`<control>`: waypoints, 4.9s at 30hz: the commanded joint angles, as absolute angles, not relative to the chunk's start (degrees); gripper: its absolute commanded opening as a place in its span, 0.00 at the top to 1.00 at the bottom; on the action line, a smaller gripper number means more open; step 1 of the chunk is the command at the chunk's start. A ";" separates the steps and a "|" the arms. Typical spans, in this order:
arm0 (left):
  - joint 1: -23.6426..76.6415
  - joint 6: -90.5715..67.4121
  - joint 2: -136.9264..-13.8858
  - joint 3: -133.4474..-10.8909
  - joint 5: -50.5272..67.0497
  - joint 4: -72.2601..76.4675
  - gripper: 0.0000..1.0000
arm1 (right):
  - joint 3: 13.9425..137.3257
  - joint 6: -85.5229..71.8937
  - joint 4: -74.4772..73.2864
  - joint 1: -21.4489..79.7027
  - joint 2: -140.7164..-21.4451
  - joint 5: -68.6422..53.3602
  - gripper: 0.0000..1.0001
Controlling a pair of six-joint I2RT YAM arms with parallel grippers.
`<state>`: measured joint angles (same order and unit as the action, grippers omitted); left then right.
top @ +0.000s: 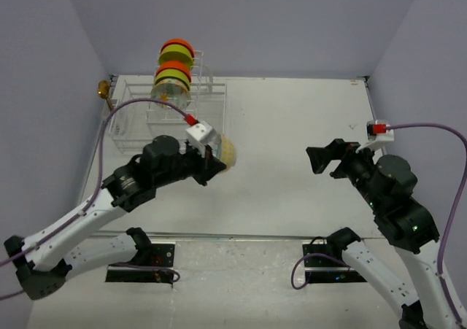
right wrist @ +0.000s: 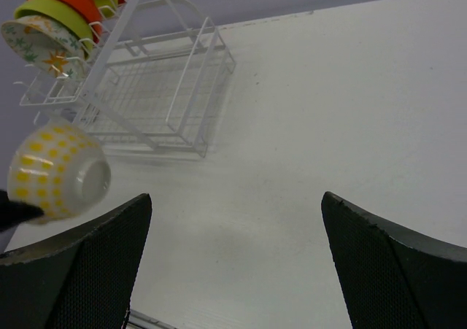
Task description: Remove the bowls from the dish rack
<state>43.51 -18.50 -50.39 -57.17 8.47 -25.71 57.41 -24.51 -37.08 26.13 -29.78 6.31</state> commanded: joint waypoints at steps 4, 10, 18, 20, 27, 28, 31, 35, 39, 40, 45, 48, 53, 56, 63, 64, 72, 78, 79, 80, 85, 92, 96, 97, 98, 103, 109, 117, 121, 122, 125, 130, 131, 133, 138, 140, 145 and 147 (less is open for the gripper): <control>65.74 -12.92 -68.45 -66.70 -7.29 -21.28 1.00 | 67.75 -23.56 -48.77 25.93 -42.52 7.57 0.01; 68.28 3.03 -80.14 -72.15 -7.91 -17.06 1.00 | 69.61 -20.31 -51.94 26.02 -49.12 1.33 0.01; 70.83 21.35 -85.51 -73.74 -2.62 -14.24 1.00 | 69.44 -19.43 -50.72 26.02 -58.44 -11.16 0.01; 71.98 22.67 -86.83 -74.88 -5.53 -15.12 1.00 | 69.26 -19.25 -50.71 26.02 -59.32 -11.69 0.02; 72.95 25.22 -89.56 -78.40 -9.93 -18.45 1.00 | 66.80 -18.54 -50.98 26.02 -61.87 -10.64 0.21; 72.86 25.75 -89.82 -78.83 -10.89 -18.98 1.00 | 66.71 -18.54 -51.15 26.02 -61.87 -9.07 0.25; 73.04 26.37 -90.70 -80.24 -12.73 -20.56 1.00 | 66.71 -18.46 -51.85 26.10 -62.49 -7.74 0.41; 73.13 26.46 -90.97 -80.77 -13.54 -21.36 1.00 | 66.71 -17.58 -52.30 26.02 -63.19 -6.77 0.58; 73.13 26.54 -91.05 -80.25 -14.32 -21.44 1.00 | 66.10 -17.93 -51.68 26.10 -63.28 -4.75 0.92; 73.13 26.37 -91.05 -80.24 -14.41 -21.45 1.00 | 66.01 -18.02 -51.51 26.10 -63.19 -4.57 1.00; 73.13 23.21 -91.23 -80.07 -18.10 -20.57 1.00 | 64.17 -18.81 -47.56 25.84 -63.28 -5.18 1.00; 73.13 22.24 -90.09 -77.35 -20.47 -17.68 0.56 | 61.97 -20.39 -42.11 23.47 -63.63 -10.36 1.00; 73.30 18.56 -88.60 -75.85 -25.12 -17.74 0.00 | 57.58 -26.08 -30.80 14.52 -65.64 -15.12 1.00; 74.26 14.09 -86.67 -75.59 -29.68 -18.72 0.00 | 57.48 -30.40 -24.10 10.55 -69.59 -12.84 1.00; 74.18 -3.75 -79.02 -78.13 -51.21 -23.28 0.00 | 73.72 -37.96 -19.60 7.74 -95.51 -8.70 1.00; 73.57 -6.48 -78.58 -78.83 -53.85 -27.29 0.00 | 78.00 -38.84 -19.43 7.65 -100.32 -7.66 1.00; 71.46 -31.29 -69.80 -85.52 -61.96 -44.48 0.00 | 98.65 -40.17 -23.79 7.65 -118.81 -5.62 1.00; 66.63 -28.83 -57.85 -79.46 -56.26 -33.76 0.00 | 108.11 -38.94 -27.95 7.65 -127.09 -2.21 0.96; 64.97 -30.57 -57.05 -79.37 -55.64 -34.45 0.00 | 108.02 -39.02 -27.78 7.56 -127.18 -1.76 0.90; 64.26 -31.28 -56.17 -79.37 -55.90 -34.98 0.00 | 107.76 -39.20 -27.69 7.65 -127.44 -1.58 0.86; 63.02 -32.52 -56.68 -78.58 -57.22 -35.33 0.00 | 108.19 -39.11 -27.68 7.65 -128.41 -3.42 0.76; 61.35 -27.69 -55.90 -74.79 -43.08 -21.28 0.00 | 96.61 -39.73 -23.21 7.47 -112.00 -2.90 0.31; 54.53 -32.85 -58.79 -76.81 -42.63 -21.43 0.00 | 85.21 -39.37 -21.10 4.84 -97.85 -11.23 0.01; 52.32 -37.40 -58.89 -76.38 -40.71 -21.79 0.00 | 82.03 -39.37 -19.88 4.31 -91.30 -12.82 0.01; 49.77 -39.70 -58.63 -75.68 -38.87 -21.62 0.00 | 78.87 -39.29 -18.21 3.70 -87.84 -14.75 0.01; 34.82 -50.44 -56.78 -70.93 -25.51 -18.72 0.00 | 58.48 -40.33 -11.26 3.52 -67.01 -24.76 0.01; 31.99 -58.08 -51.69 -66.80 -29.86 -19.34 0.00 | 42.99 -46.23 -4.75 3.43 -41.42 -38.85 0.01; 31.99 -68.87 -52.82 -66.28 -29.52 -19.95 0.00 | 46.41 -36.22 -21.34 3.43 -24.89 -20.32 0.01; 31.47 -76.02 -55.71 -66.70 -29.89 -21.35 0.00 | 45.79 -33.40 -21.97 3.43 -22.33 -17.67 0.01; 31.20 -76.03 -56.85 -69.06 -29.53 -22.31 0.00 | 45.88 -32.53 -22.58 3.43 -22.32 -16.88 0.01; 28.67 -77.52 -61.51 -72.85 -27.52 -24.17 0.00 | 46.67 -31.99 -24.08 3.43 -23.29 -16.35 0.01; 25.41 -78.49 -63.19 -71.90 -27.68 -20.75 0.02 | 47.02 -31.82 -24.08 3.51 -23.73 -17.58 0.01; 24.70 -78.40 -63.28 -71.29 -28.12 -19.87 0.02 | 46.85 -31.64 -24.17 3.52 -23.47 -17.67 0.01; 24.00 -77.70 -63.02 -69.97 -28.91 -17.42 0.07 | 46.58 -31.64 -24.00 3.43 -23.12 -17.49 0.01; 20.49 -72.60 -64.68 -68.11 -25.24 -8.17 0.23 | 46.41 -31.55 -23.82 3.52 -22.76 -18.37 0.01; 18.56 -73.12 -66.70 -69.16 -22.08 -9.05 0.36 | 46.23 -31.73 -23.56 3.52 -22.76 -18.46 0.01; 17.67 -73.30 -68.11 -69.17 -22.58 -9.14 0.42 | 46.06 -31.82 -23.20 3.52 -22.76 -18.54 0.01; 17.49 -72.86 -68.55 -69.17 -23.11 -8.53 0.52 | 45.88 -31.82 -23.03 3.52 -22.76 -18.63 0.01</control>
